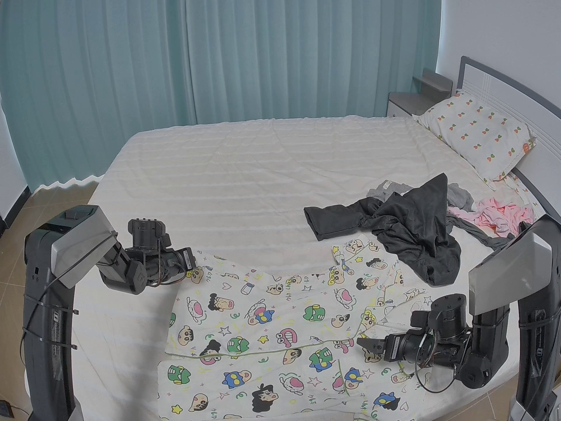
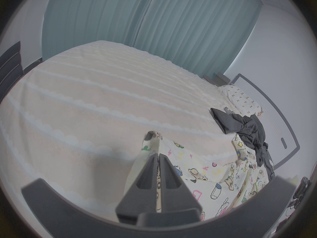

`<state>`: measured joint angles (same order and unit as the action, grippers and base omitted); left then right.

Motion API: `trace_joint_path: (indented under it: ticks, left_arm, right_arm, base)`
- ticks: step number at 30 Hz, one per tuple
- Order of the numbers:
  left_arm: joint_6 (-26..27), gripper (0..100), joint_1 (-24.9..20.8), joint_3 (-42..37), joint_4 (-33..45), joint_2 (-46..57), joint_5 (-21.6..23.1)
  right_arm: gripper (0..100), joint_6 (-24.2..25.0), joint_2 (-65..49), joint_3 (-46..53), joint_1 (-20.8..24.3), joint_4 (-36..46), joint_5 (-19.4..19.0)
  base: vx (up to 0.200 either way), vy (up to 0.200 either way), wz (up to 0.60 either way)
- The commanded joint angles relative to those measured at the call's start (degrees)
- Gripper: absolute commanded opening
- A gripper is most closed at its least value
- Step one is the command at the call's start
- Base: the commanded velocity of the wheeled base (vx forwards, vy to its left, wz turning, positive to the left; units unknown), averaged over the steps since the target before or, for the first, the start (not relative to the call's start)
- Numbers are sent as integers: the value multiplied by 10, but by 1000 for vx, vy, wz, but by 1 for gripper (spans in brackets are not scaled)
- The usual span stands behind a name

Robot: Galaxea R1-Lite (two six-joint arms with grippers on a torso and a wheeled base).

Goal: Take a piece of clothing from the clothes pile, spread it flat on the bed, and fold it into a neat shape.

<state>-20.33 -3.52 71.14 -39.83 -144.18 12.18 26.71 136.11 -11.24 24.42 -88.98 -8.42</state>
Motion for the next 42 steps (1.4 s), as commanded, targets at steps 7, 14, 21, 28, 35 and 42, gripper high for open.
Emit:
trace_joint_path:
  ticks: [7, 14, 21, 28, 35, 42]
  left_arm:
    - [-35, 0, 2, 47, 0, -2, -34]
    - [-48, 0, 3, 109, 5, -37, -87]
    - [-50, 0, 3, 153, 32, -53, -119]
    - [-67, 0, 6, 107, 66, -13, -93]
    - [-116, 0, 12, -49, 37, 93, 16]
    - [-141, 0, 20, -247, -104, 159, 50]
  right_arm:
    - [100, -1, 7, -1, 0, -7, 1]
    - [100, -1, 7, -4, -1, -7, 1]
    - [100, -1, 7, -4, -2, -7, 2]
    - [100, 0, -13, -23, -21, -7, 21]
    - [100, 0, -52, -78, -106, -6, 38]
    - [100, -1, -20, -233, -190, 90, 39]
  base:
    - [0, 0, 0]
    - [0, 0, 0]
    - [0, 0, 0]
    - [0, 0, 0]
    - [0, 0, 0]
    - [0, 0, 0]
